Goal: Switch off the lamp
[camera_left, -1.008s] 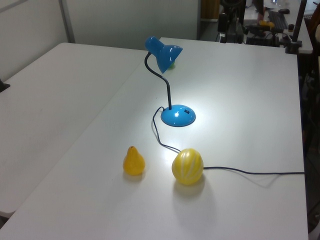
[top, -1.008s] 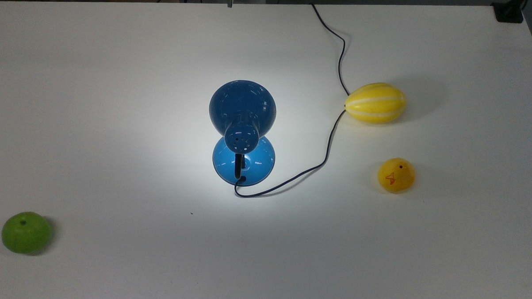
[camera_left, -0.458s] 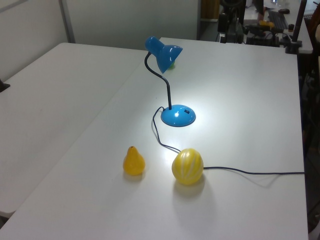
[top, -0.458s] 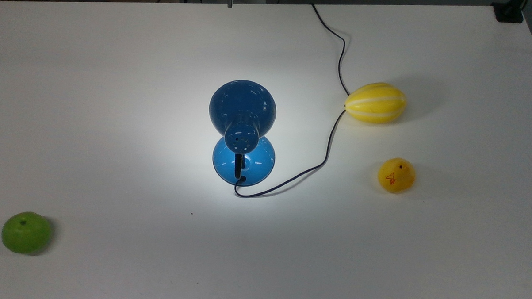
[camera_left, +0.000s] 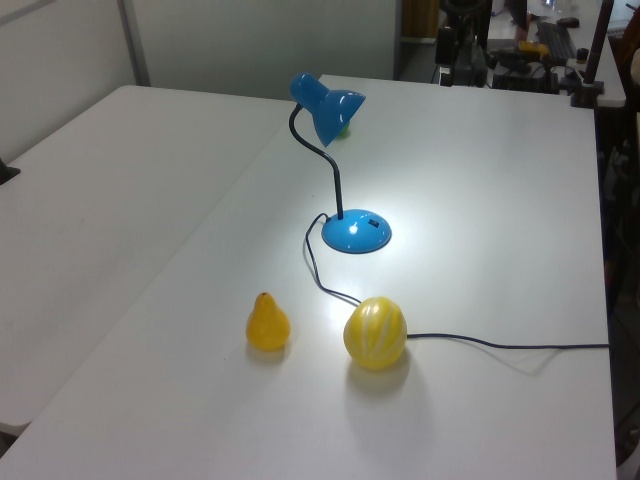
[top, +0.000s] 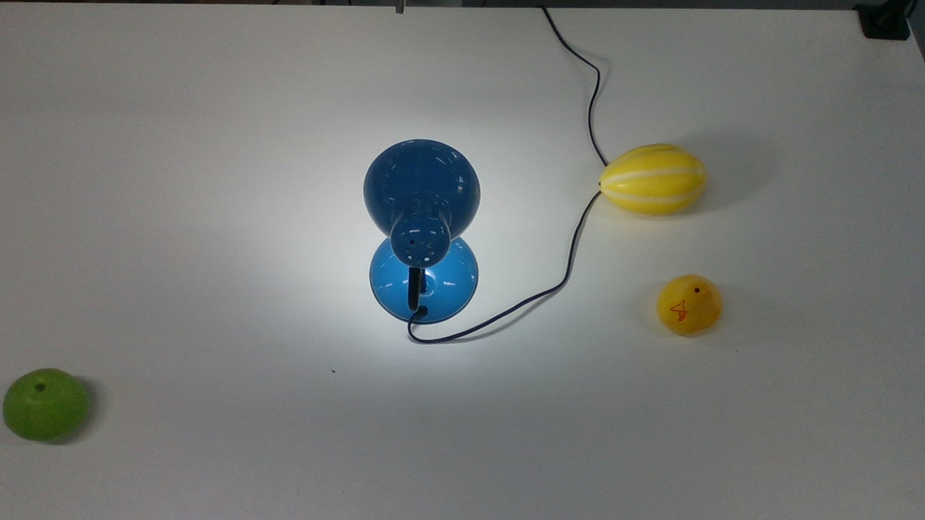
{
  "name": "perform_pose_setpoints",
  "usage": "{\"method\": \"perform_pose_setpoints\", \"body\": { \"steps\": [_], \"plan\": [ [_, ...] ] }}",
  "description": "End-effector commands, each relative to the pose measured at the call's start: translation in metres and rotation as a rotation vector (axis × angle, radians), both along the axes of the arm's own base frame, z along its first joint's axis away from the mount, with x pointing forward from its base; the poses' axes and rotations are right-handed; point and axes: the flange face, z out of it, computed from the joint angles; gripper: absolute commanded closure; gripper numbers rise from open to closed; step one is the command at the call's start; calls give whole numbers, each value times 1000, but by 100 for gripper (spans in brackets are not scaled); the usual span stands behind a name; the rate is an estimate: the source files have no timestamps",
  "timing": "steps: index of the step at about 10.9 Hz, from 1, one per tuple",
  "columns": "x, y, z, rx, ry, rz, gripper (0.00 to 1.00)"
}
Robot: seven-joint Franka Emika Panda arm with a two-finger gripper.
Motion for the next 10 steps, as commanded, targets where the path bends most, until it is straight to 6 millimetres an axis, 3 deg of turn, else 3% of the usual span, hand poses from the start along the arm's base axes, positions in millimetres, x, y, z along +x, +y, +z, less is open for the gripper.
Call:
{"method": "perform_pose_setpoints", "body": {
  "steps": [1, 3, 6, 7, 10],
  "plan": [
    [-4, 1, 2, 17, 23, 3, 0],
    [-4, 1, 3, 17, 21, 4, 10],
    [-3, 1, 2, 18, 21, 20, 92],
    [-3, 1, 1, 18, 21, 20, 100],
    [-1, 1, 0, 17, 21, 20, 100]
  ]
}}
